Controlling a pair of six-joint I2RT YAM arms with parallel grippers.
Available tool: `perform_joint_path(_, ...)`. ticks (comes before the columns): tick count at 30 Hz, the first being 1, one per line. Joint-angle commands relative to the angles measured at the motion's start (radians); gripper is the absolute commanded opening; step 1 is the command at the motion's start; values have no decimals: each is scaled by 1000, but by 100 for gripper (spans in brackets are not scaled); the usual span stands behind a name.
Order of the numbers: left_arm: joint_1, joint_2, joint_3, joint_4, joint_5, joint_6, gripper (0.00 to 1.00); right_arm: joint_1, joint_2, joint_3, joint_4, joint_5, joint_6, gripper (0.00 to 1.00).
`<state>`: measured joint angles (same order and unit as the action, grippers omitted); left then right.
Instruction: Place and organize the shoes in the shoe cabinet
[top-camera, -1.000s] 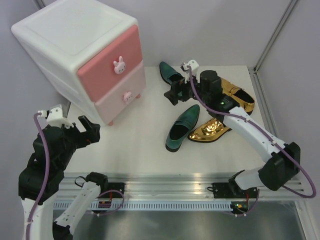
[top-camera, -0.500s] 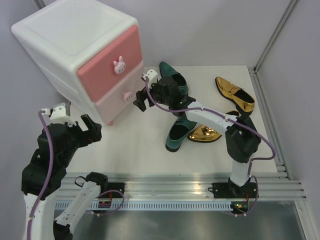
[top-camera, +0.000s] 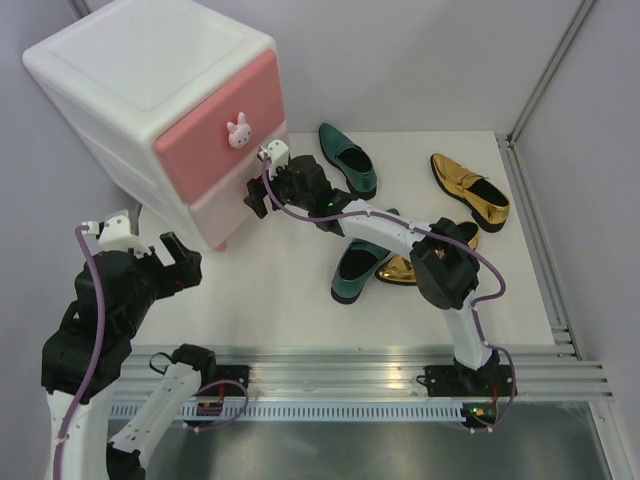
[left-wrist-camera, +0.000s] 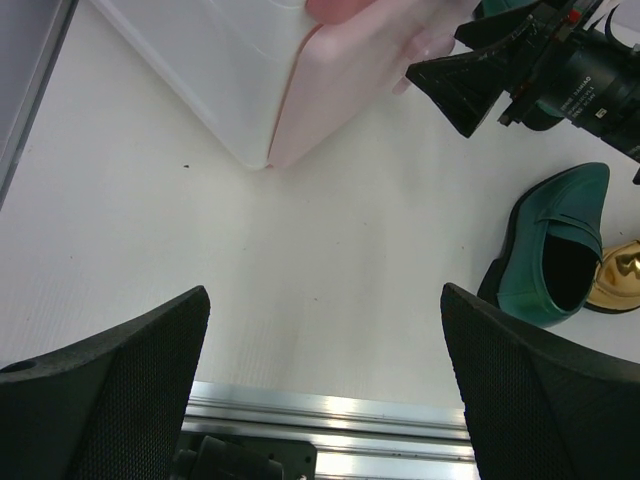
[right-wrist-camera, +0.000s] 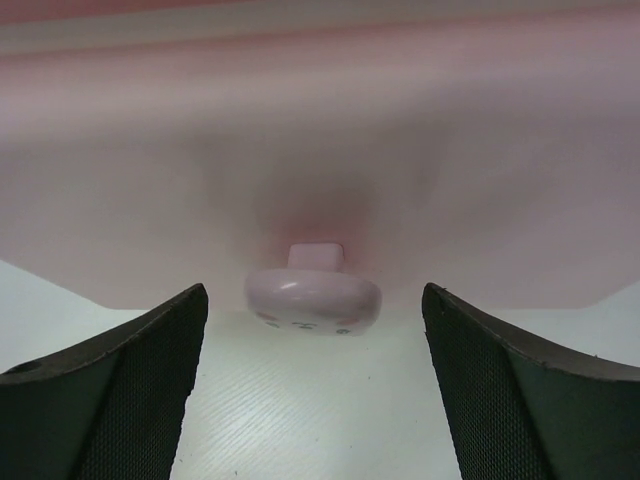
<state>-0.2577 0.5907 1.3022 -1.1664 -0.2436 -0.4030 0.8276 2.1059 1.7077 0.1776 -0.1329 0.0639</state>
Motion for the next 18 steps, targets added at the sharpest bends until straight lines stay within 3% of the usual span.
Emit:
perform_joint_path(1,-3,-15,2,-15,-36,-31,100,5,32,90,16,-5,11,91)
perform_joint_path(11,-3,-29,2,-35,-42,-39,100,5,97,135,-6,-16,24,77)
perform_joint_path(17,-3,-31,5,-44,-46,-34,100,5,105,138,-20,-16,5,59)
perform_joint_path(18,-3,-34,3,-42,-48,-36,100,5,103,136,-26,-14,4,52)
